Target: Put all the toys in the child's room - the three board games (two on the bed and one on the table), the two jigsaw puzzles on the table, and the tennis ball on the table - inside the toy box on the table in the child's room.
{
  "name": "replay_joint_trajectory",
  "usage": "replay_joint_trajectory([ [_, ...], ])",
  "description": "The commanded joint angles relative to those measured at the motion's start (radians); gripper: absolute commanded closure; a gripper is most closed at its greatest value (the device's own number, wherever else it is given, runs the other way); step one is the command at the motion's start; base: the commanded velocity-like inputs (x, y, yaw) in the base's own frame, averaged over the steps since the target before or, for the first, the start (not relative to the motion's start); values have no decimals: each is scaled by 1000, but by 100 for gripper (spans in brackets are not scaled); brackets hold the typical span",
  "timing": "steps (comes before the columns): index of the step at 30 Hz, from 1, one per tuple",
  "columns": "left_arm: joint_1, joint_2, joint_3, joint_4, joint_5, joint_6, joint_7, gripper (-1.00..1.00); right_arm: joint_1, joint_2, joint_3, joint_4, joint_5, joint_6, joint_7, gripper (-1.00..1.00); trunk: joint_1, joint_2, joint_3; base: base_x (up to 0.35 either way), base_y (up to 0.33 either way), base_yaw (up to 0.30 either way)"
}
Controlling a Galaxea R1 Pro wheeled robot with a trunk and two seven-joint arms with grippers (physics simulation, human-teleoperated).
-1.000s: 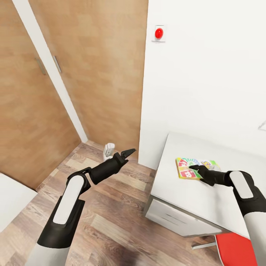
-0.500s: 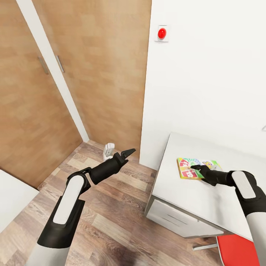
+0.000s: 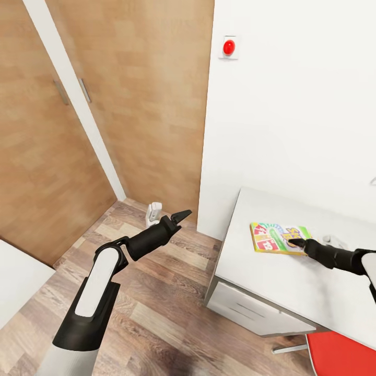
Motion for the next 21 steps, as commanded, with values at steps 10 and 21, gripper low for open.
replay_joint_trajectory([
  [10, -1, 0, 0, -1, 11, 3, 10, -100, 67, -24, -130, -104, -7, 32, -15, -100, 1, -2, -2, 18, -3, 0],
  [21, -1, 0, -1, 0, 10, 2, 10, -100, 74, -52, -173, -54, -5, 32, -17, -100, 1, -2, -2, 211, -66, 0],
])
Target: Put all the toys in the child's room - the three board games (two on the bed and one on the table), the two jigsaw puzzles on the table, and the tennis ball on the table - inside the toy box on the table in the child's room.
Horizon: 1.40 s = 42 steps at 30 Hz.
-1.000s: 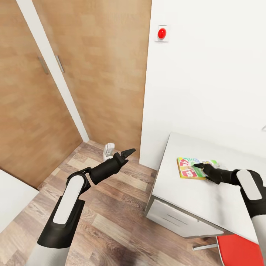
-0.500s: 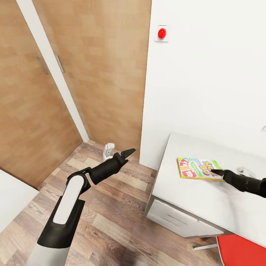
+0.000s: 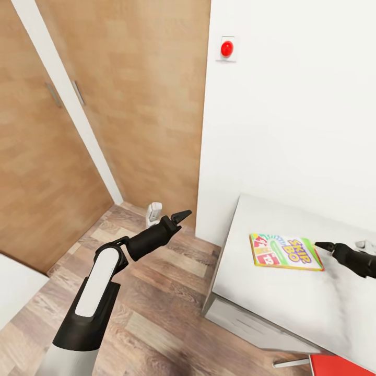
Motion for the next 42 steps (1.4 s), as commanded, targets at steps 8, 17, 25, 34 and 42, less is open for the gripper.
replay_joint_trajectory([
  [8, -1, 0, 0, -1, 10, 2, 11, -100, -34, -56, -2, 135, -14, 4, -7, -100, 1, -2, -2, 116, -31, 0],
  [17, -1, 0, -1, -1, 10, 2, 14, -100, -98, -81, 0, 277, -12, 4, -6, -100, 1, -2, -2, 26, -7, 0],
  [25, -1, -1, -1, 0, 9, 2, 15, -100, -124, -85, 2, 347, -11, 4, -7, -100, 1, -2, -2, 6, -2, 0],
  [34, -1, -2, -3, 1, 8, 2, 15, -100, -131, -77, 6, 394, -12, 4, -7, -100, 1, -2, -2, 1, 0, 0],
  [42, -1, -5, -4, 1, 7, 2, 15, -100, -151, -76, 18, 404, -9, -6, -6, -100, 1, -2, -2, 0, 0, 0],
])
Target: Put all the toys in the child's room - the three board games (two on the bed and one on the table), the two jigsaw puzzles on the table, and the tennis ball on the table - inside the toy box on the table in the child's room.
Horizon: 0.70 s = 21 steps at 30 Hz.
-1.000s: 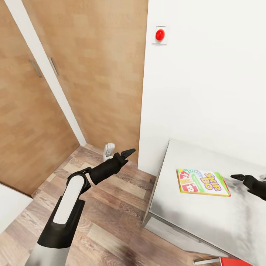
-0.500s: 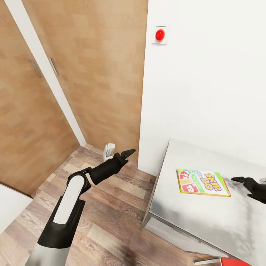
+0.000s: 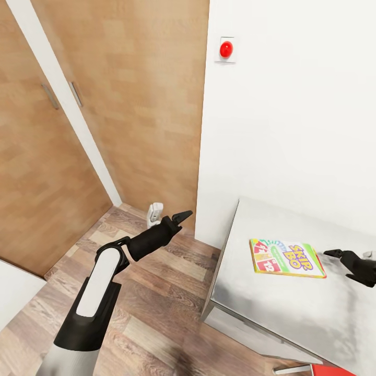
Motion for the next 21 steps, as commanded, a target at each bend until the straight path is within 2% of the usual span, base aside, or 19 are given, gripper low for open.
replay_joint_trajectory([
  [1, -1, -1, 0, -1, 11, 3, 10, -100, -4, -2, 4, 0, -8, 0, -10, -100, 1, -2, -2, 0, 0, 0],
  [7, -1, -1, 0, 0, 10, 3, 10, -100, -13, -5, 30, 0, 0, -11, -9, -100, 1, -2, -2, 0, 0, 0],
  [21, -1, -1, 0, 1, 10, 3, 10, -100, -17, 1, 45, 0, 2, -13, -3, -100, 1, -2, -17, 0, 0, 0],
])
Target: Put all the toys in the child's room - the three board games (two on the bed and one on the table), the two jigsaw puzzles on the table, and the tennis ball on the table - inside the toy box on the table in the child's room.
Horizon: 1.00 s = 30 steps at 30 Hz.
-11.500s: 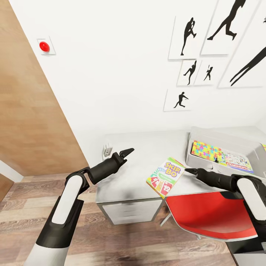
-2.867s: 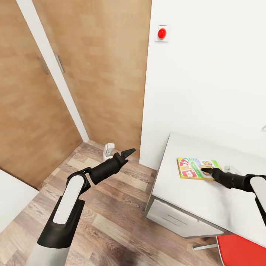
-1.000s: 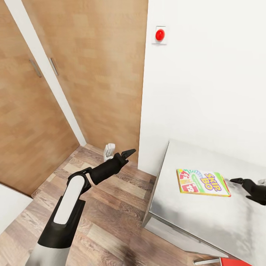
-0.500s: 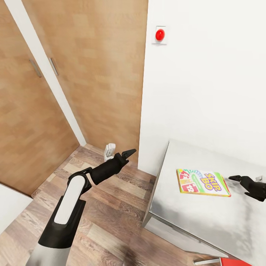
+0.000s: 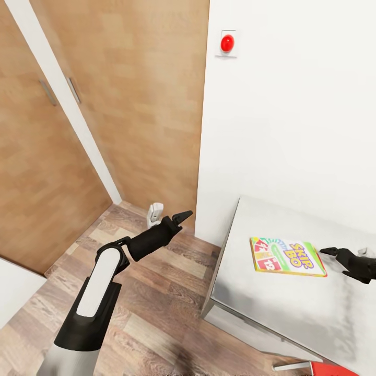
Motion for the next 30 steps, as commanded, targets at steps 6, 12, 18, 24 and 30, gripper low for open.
replay_joint_trajectory([
  [6, -1, 0, 0, -1, 11, 3, 10, -100, -1, -1, 1, 0, -10, 5, -8, -100, 1, -2, -11, 0, 0, 0],
  [12, -1, -1, 0, -1, 11, 3, 10, -100, -6, -4, 1, 2, -11, 5, -7, -100, 1, -2, -20, 0, 0, 0],
  [18, -1, -2, 0, -1, 11, 3, 10, -100, -51, -8, 2, 27, -10, 5, -6, -100, 1, -2, -30, 0, 0, 0],
  [24, -1, -2, 0, 0, 10, 3, 10, -100, -88, -10, 3, 71, -9, 3, -6, -100, 1, -2, -38, 0, 0, 0],
  [30, -2, -2, 0, 1, 9, 3, 10, -100, -106, -7, 7, 93, -8, 1, -6, -100, 1, -2, -41, 10, 0, 0],
])
